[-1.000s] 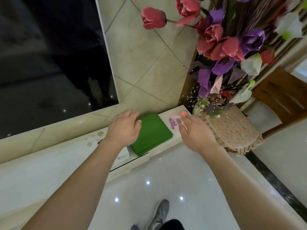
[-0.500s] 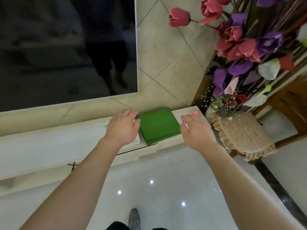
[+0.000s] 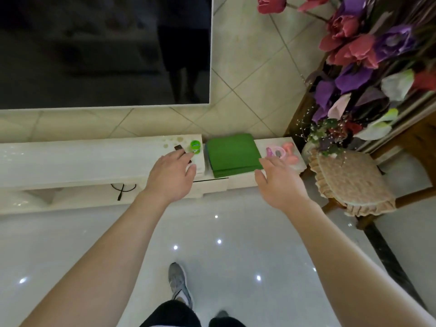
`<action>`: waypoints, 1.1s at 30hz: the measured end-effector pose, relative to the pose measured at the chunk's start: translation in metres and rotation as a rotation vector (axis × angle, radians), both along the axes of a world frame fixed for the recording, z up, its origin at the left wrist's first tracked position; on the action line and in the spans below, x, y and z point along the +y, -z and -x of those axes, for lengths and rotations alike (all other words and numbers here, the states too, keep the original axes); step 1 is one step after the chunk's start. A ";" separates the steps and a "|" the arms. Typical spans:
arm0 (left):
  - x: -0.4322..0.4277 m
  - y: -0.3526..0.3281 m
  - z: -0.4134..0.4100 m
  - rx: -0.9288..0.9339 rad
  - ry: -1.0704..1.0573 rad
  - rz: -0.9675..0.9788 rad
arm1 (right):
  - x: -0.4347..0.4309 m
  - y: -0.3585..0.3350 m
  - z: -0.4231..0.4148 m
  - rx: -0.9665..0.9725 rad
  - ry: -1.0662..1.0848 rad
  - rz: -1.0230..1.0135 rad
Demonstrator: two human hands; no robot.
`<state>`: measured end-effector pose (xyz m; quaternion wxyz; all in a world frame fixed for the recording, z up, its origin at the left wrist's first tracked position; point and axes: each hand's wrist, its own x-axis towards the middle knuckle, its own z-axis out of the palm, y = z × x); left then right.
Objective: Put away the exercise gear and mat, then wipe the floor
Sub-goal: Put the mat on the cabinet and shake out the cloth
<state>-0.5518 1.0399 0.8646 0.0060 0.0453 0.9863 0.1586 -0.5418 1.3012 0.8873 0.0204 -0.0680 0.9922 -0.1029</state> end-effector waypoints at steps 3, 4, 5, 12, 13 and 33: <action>-0.014 0.001 -0.027 0.001 -0.046 -0.002 | -0.011 0.000 -0.018 0.008 -0.041 0.011; -0.021 0.001 -0.035 0.003 -0.058 -0.002 | -0.016 -0.001 -0.023 0.010 -0.053 0.007; -0.027 0.002 -0.043 0.002 -0.069 -0.003 | -0.021 -0.001 -0.028 0.005 -0.066 0.003; -0.072 0.009 -0.086 -0.009 -0.113 -0.009 | -0.067 0.005 -0.061 -0.013 -0.089 -0.020; -0.080 0.011 -0.092 -0.012 -0.115 -0.012 | -0.074 0.006 -0.067 -0.012 -0.084 -0.022; -0.132 0.030 -0.223 -0.034 -0.189 -0.029 | -0.125 0.030 -0.183 -0.014 -0.118 0.047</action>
